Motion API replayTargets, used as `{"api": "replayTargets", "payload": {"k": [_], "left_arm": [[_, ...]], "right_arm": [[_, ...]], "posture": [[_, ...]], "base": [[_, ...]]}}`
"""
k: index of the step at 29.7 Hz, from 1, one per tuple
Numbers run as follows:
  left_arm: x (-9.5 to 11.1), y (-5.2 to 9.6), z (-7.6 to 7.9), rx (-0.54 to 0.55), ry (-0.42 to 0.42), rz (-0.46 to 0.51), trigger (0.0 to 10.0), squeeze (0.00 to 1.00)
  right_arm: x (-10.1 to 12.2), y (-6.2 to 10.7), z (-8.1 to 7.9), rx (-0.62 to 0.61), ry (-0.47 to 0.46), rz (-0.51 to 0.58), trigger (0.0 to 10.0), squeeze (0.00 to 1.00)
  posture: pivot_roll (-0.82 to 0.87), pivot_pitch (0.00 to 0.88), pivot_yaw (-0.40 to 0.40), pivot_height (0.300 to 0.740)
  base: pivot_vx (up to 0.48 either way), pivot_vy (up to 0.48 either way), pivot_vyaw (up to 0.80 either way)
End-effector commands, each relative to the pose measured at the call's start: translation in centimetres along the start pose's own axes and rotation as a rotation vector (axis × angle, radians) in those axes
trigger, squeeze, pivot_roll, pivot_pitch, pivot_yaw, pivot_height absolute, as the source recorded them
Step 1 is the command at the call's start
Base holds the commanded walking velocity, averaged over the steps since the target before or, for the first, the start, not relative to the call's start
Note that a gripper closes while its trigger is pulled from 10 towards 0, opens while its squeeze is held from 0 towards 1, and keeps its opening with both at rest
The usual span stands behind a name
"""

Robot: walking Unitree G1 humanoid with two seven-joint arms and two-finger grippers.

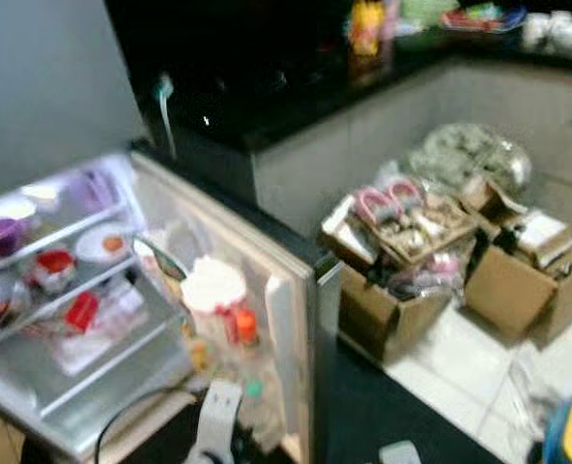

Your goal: Restocking fridge

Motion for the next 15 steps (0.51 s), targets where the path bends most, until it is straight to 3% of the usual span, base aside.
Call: {"api": "replayTargets", "payload": {"k": [1,3,6,9,11,15], "left_arm": [[0.1,0.3,-1.3,0.067,0.011,0.019,10.0,0.00],[0.1,0.6,-2.3,0.126,0.010,0.033,10.0,0.00],[0.1,0.8,-2.7,0.146,0.012,0.036,10.0,0.00],[0.0,1.7,-5.2,0.288,0.048,0.062,10.0,0.00],[-0.1,2.0,-6.0,0.325,0.063,0.064,10.0,0.00],[-0.6,2.4,-6.4,0.331,0.075,0.046,10.0,0.00]], "right_arm": [[-1.3,0.4,-0.6,0.007,-0.050,-0.036,10.0,0.00],[-1.2,0.3,-0.6,0.014,-0.047,-0.034,10.0,0.00],[-1.2,0.3,-0.6,0.018,-0.044,-0.035,10.0,0.00],[-1.2,0.3,-0.8,0.027,-0.045,-0.041,10.0,0.00],[-1.2,0.2,-0.8,0.029,-0.045,-0.043,10.0,0.00],[-1.1,0.2,-0.8,0.030,-0.047,-0.044,10.0,0.00]], "posture": [[-0.08,0.049,-0.001,0.734],[-0.08,0.049,-0.001,0.734],[-0.08,0.049,-0.001,0.734],[-0.08,0.049,-0.003,0.734],[-0.07,0.049,-0.003,0.734],[-0.07,0.047,-0.002,0.734]], "base": [[0.000,0.000,0.00],[0.000,0.000,0.00],[0.000,0.000,0.00],[0.000,0.000,0.00],[0.000,0.000,0.00],[0.000,0.000,0.00]]}}
Point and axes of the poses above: a point about 5 cm out from each wrist's last joint towards the gripper, its own y axis pointing back from the gripper into the wrist, its own x axis along the axis of the wrist's last joint, z = x × y, the point moved 5 cm from there along -y, pointing out of the wrist towards the gripper, and after that the axes turned 4 degrees about -y, right-handed, at the moved point
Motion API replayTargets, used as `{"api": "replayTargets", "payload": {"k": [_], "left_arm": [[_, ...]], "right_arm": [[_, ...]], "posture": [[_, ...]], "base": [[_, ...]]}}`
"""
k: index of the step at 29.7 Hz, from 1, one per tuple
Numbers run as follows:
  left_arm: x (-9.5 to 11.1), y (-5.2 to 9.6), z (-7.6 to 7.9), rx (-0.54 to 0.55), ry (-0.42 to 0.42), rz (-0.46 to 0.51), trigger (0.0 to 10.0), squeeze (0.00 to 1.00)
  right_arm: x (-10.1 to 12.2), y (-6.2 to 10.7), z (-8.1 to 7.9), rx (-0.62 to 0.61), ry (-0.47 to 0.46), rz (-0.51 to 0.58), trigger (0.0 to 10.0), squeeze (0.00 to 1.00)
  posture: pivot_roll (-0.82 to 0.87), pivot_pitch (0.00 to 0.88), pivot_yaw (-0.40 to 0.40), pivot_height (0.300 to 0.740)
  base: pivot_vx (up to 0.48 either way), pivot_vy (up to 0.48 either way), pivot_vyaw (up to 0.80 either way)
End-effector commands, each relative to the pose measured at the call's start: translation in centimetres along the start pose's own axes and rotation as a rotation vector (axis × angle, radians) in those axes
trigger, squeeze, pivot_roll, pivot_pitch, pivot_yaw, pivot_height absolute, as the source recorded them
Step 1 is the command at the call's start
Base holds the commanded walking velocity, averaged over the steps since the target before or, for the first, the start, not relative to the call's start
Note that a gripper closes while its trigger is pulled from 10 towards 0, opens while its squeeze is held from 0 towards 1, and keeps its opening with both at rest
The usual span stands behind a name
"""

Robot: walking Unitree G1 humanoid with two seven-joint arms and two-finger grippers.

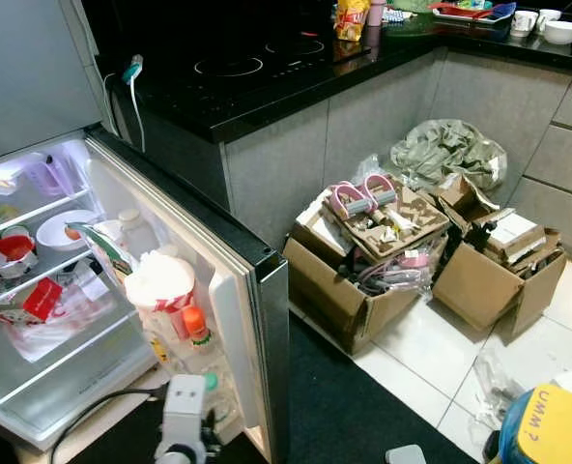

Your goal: Restocking fridge

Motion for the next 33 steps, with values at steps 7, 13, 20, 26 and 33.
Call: {"api": "replayTargets", "payload": {"k": [7,13,20,26,33], "left_arm": [[-1.3,0.5,-0.5,-0.007,0.014,-0.040,10.0,0.00],[-1.6,0.6,0.0,-0.031,0.024,-0.053,10.0,0.00],[-2.1,0.9,0.7,-0.085,-0.043,-0.066,10.0,0.00],[-1.7,0.8,1.2,-0.118,-0.051,-0.051,10.0,0.00],[-1.3,0.6,1.9,-0.153,-0.079,-0.041,10.0,0.00]], "right_arm": [[-0.3,-0.1,0.1,0.001,-0.027,-0.031,10.0,0.00],[0.0,-0.2,0.3,0.001,-0.026,-0.028,10.0,0.00],[0.4,-0.4,0.5,0.001,-0.024,-0.024,10.0,0.00],[1.2,-0.6,0.8,0.001,-0.030,-0.007,10.0,0.00],[1.0,-0.9,-0.3,-0.001,-0.041,-0.015,10.0,0.00]], "posture": [[-0.08,0.045,0.002,0.734],[-0.07,0.044,-0.001,0.734],[-0.07,0.041,-0.001,0.734],[-0.07,0.037,0.005,0.734],[-0.07,0.041,0.013,0.734]], "base": [[0.000,0.000,0.00],[0.000,0.000,0.00],[0.000,0.396,0.00],[0.000,0.160,0.00],[0.000,0.000,0.00]]}}
Point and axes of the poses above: a point about 5 cm out from each wrist's last joint towards the gripper, its own y axis pointing back from the gripper into the wrist, its own x axis along the axis of the wrist's last joint, z = x × y, the point moved 5 cm from there along -y, pointing out of the wrist towards the gripper, and after that the axes turned 4 degrees about -y, right-handed, at the moved point
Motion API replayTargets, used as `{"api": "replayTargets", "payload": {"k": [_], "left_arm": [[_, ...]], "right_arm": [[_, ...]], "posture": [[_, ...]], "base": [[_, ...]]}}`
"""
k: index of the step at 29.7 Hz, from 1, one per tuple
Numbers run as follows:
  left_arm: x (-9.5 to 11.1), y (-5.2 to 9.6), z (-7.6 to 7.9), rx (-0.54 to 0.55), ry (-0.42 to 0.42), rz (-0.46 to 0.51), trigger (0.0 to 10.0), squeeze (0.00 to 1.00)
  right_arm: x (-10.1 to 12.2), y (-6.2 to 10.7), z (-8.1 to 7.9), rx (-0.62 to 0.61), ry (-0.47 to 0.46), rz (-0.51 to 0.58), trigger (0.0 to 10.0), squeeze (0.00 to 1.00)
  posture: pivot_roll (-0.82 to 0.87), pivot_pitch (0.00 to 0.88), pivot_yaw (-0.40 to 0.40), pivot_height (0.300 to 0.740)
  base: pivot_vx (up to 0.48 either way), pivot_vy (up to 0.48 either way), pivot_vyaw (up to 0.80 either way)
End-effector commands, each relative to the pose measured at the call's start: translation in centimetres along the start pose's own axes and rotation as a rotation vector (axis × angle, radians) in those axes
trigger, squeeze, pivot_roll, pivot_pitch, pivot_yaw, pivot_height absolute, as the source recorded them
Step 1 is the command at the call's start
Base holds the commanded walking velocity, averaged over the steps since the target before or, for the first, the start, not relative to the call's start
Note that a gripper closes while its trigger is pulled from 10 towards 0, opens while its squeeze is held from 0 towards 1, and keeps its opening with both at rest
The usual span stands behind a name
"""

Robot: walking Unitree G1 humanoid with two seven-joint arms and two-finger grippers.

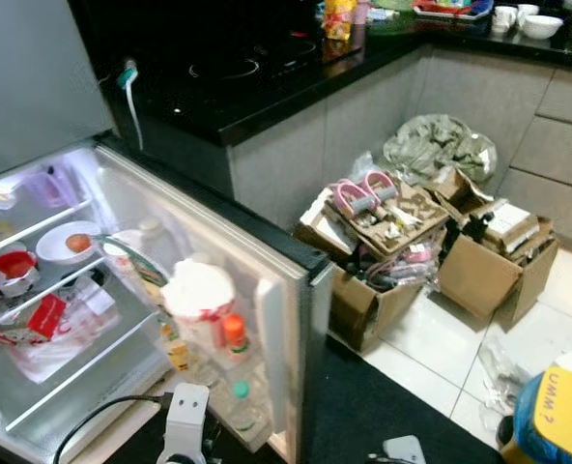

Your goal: Restocking fridge

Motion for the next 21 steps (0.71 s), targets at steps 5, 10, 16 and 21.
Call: {"api": "replayTargets", "payload": {"k": [5,10,16,21], "left_arm": [[-0.4,0.1,-0.4,0.011,-0.030,-0.023,10.0,0.00],[-1.1,0.4,-1.5,0.063,-0.009,-0.051,10.0,0.00],[-2.2,1.1,-2.6,0.087,-0.006,-0.089,10.0,0.00],[-3.1,1.6,-3.3,0.109,-0.018,-0.121,10.0,0.00]], "right_arm": [[-0.8,0.1,1.5,-0.075,0.020,-0.080,9.7,0.00],[0.0,0.0,2.7,-0.088,0.012,-0.077,0.0,0.00],[4.6,0.7,9.1,-0.178,0.128,-0.052,10.0,0.00],[10.8,-0.6,9.5,-0.234,0.111,0.066,10.0,0.00]], "posture": [[-0.07,0.045,0.016,0.734],[-0.07,0.045,0.016,0.734],[-0.07,0.056,0.020,0.734],[-0.07,0.061,0.022,0.734]], "base": [[0.000,0.000,0.00],[0.000,0.000,0.00],[0.000,0.000,0.00],[0.000,0.000,0.00]]}}
Point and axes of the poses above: a point about 5 cm out from each wrist's last joint towards the gripper, its own y axis pointing back from the gripper into the wrist, its own x axis along the axis of the wrist's last joint, z = x × y, the point moved 5 cm from there along -y, pointing out of the wrist towards the gripper, and after that the axes turned 4 degrees about -y, right-handed, at the moved point
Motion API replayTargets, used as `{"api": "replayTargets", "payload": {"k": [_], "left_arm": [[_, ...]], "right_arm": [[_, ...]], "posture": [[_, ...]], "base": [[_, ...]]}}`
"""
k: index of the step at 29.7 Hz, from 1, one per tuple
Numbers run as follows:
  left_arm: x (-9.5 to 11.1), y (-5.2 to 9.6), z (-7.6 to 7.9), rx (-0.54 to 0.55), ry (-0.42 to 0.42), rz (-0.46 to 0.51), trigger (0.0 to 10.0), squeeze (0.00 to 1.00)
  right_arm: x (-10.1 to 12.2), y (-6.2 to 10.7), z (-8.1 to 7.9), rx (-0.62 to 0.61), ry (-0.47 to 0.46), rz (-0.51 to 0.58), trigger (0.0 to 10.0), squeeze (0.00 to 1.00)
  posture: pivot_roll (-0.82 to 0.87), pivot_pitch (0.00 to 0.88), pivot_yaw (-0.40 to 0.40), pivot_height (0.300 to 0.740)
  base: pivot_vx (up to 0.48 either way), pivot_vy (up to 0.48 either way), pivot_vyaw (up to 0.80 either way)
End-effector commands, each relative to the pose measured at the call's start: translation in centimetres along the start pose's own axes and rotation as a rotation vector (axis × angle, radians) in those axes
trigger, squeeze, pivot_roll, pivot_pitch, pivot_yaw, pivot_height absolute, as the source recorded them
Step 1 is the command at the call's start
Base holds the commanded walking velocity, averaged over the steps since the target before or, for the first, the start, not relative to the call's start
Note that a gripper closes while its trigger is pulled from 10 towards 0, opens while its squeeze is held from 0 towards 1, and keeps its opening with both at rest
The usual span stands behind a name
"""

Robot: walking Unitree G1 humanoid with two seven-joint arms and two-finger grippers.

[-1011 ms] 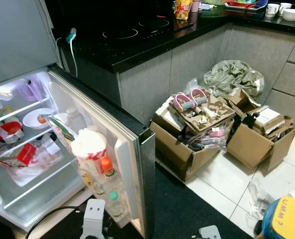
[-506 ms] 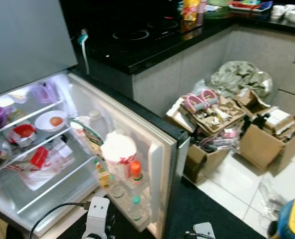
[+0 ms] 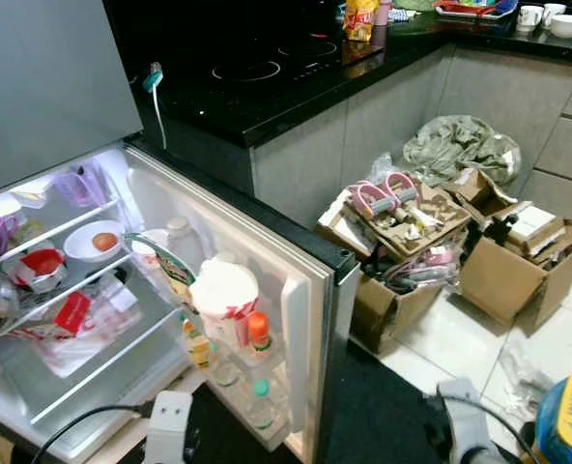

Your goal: Restocking fridge

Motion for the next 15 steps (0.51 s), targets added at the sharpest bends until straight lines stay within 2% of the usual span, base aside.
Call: {"api": "replayTargets", "payload": {"k": [1,3,4,5,8,9,10,12,13,15], "left_arm": [[-1.0,0.4,-0.7,0.019,-0.016,-0.036,10.0,0.00],[-1.8,0.7,-1.5,0.051,-0.009,-0.067,10.0,0.00],[-1.8,0.7,-1.5,0.051,-0.009,-0.067,10.0,0.00],[-3.5,1.3,-2.4,0.083,-0.049,-0.151,10.0,0.00],[-4.1,1.6,-2.7,0.090,-0.070,-0.182,10.0,0.00],[-5.0,1.9,-3.0,0.094,-0.082,-0.222,10.0,0.00],[-5.9,2.3,-3.1,0.091,-0.091,-0.264,10.0,0.00],[-7.2,2.9,-3.2,0.081,-0.107,-0.325,10.0,0.00],[-7.2,2.9,-3.2,0.081,-0.107,-0.325,10.0,0.00],[-8.1,3.3,-2.8,0.069,-0.107,-0.370,10.0,0.00]], "right_arm": [[0.8,-0.3,-0.7,0.002,-0.025,0.013,10.0,0.00],[3.9,-1.0,-1.4,-0.005,-0.071,0.074,10.0,0.00],[3.9,-1.0,-1.4,-0.005,-0.071,0.074,10.0,0.00],[6.7,-1.5,-3.0,0.037,-0.137,0.128,0.0,0.00],[7.5,-1.6,-3.6,0.059,-0.154,0.140,0.0,0.00],[8.3,-1.7,-4.3,0.078,-0.150,0.148,0.0,0.00],[9.0,-1.8,-5.0,0.092,-0.143,0.152,10.0,0.00],[10.1,-1.9,-6.1,0.108,-0.120,0.157,10.0,0.00],[10.1,-1.9,-6.1,0.108,-0.120,0.157,10.0,0.00],[10.8,-1.9,-7.2,0.117,-0.101,0.159,10.0,0.00]], "posture": [[-0.07,0.061,0.022,0.734],[-0.07,0.061,0.022,0.734],[-0.07,0.061,0.022,0.734],[-0.06,0.060,0.015,0.734],[-0.06,0.060,0.014,0.734],[-0.06,0.060,0.014,0.734],[-0.05,0.062,0.012,0.734],[-0.05,0.062,0.012,0.734],[-0.05,0.062,0.012,0.734],[-0.05,0.065,0.010,0.734]], "base": [[0.000,0.000,0.00],[0.000,0.000,0.00],[0.000,0.000,0.00],[0.000,0.000,0.00],[0.000,0.000,0.00],[0.000,0.000,0.00],[0.000,0.000,0.00],[0.000,0.000,0.00],[0.000,0.000,0.00],[0.000,0.000,0.00]]}}
Point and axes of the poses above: a point about 5 cm out from each wrist's last joint towards the gripper, its own y axis pointing back from the gripper into the wrist, its own x axis along the axis of the wrist's last joint, z = x × y, the point moved 5 cm from there along -y, pointing out of the wrist towards the gripper, and after that the axes turned 4 degrees about -y, right-handed, at the moved point
